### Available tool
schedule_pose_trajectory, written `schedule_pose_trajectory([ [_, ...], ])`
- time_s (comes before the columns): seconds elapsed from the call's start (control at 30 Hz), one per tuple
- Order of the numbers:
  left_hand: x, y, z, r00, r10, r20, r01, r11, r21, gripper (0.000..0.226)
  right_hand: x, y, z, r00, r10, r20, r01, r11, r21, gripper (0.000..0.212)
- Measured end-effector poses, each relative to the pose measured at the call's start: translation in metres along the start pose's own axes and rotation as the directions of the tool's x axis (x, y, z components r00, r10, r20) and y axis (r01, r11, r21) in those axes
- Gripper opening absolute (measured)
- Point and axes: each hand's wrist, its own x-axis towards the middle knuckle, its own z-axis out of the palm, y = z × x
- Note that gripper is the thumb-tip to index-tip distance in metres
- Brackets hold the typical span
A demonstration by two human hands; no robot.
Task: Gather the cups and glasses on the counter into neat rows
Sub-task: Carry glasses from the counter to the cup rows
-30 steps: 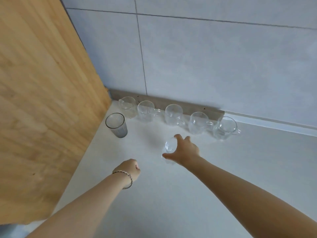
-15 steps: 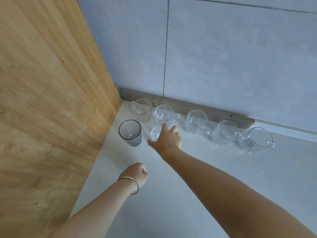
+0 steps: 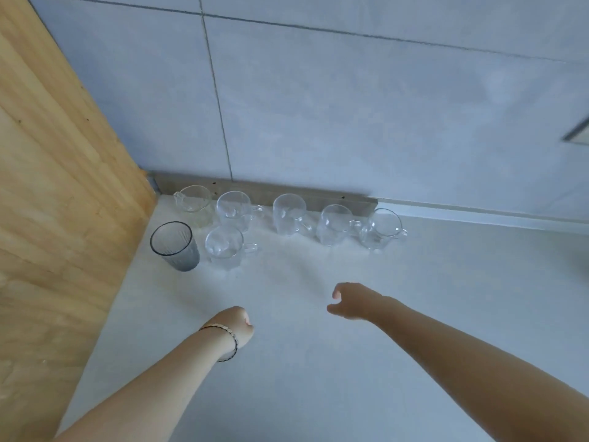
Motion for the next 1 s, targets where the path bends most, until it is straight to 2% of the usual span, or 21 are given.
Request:
schedule_pose_trajectory([
  [0.13,-0.006,0.067,0.021,0.992,0.124,0.029,-0.126,0.988,0.086,0.038,-0.038,0.092,0.013,0.992,0.107,0.060,-0.108,0.994,0.022,0.047],
  [0.27,-0.012,0.154,0.050,0.970,0.238,0.039,-0.241,0.961,0.134,0.028,-0.077,0.187,0.023,0.977,0.212,-0.010,-0.207,0.963,0.173,0.043],
  [0.47,-0.037,0.300,0.119,0.926,0.362,0.103,-0.377,0.896,0.235,0.023,-0.135,0.337,0.037,0.937,0.326,-0.125,-0.254,0.883,0.395,0.037],
  [0.63,-0.062,0.421,0.191,0.904,0.403,0.145,-0.428,0.866,0.260,0.015,-0.173,0.471,0.060,0.882,0.434,-0.184,-0.310,0.828,0.468,0.034],
  [0.8,-0.089,0.527,0.253,0.889,0.420,0.181,-0.453,0.865,0.214,0.014,-0.209,0.603,0.073,0.789,0.555,-0.264,-0.377,0.776,0.505,0.038],
  [1.0,-0.095,0.612,0.298,0.886,0.418,0.201,-0.458,0.860,0.227,0.015,-0.229,0.727,0.063,0.603,0.719,-0.345,-0.508,0.680,0.529,0.055],
])
